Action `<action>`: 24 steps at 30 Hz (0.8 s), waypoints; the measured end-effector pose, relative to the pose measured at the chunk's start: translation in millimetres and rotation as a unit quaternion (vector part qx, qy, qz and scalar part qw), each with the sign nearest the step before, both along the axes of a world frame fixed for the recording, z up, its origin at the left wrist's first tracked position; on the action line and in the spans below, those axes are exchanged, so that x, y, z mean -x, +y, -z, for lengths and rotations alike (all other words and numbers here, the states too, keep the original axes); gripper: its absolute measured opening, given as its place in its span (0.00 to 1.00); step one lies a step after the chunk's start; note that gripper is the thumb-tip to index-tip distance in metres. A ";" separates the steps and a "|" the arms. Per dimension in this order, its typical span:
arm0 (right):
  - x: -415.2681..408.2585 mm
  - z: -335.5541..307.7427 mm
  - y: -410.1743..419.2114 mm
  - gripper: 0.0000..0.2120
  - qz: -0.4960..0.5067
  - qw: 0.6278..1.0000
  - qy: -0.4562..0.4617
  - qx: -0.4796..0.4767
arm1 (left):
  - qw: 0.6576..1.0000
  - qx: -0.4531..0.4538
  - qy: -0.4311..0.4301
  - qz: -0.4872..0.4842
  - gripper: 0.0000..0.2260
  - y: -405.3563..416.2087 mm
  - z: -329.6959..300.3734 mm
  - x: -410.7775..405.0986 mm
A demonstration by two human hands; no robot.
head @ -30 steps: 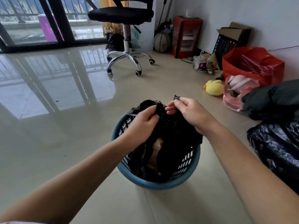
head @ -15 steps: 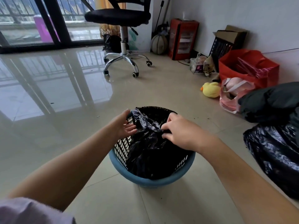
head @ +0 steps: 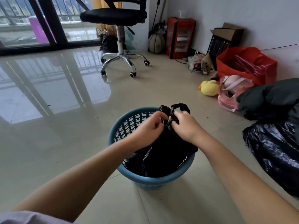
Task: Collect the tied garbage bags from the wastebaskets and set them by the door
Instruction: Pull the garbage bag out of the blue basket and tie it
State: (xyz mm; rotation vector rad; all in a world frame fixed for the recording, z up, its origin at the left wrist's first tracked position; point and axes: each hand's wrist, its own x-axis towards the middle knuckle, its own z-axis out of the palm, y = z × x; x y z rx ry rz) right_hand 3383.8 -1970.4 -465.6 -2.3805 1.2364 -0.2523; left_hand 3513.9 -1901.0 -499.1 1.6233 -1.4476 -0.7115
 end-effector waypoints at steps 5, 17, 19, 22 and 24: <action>-14.5 -7.2 11.9 0.07 -0.033 0.998 -0.035 0.051 | 0.976 -0.137 0.124 0.118 0.45 25.1 8.7 6.9; -0.6 10.8 -22.0 0.13 -0.003 0.987 -0.162 -0.020 | 0.853 -0.122 0.452 -0.231 0.10 17.5 20.3 -6.8; 15.0 37.6 -42.2 0.27 0.114 0.991 -0.069 -0.028 | 0.839 -0.133 0.460 -0.256 0.09 19.3 19.8 -13.5; 18.5 61.6 -44.0 0.39 0.086 0.978 -0.085 -0.170 | 0.834 -0.154 0.473 -0.240 0.10 24.8 18.5 -16.2; 11.1 60.5 -40.3 0.46 0.029 0.975 -0.125 -0.183 | 0.828 -0.162 0.484 -0.232 0.10 27.1 18.3 -17.3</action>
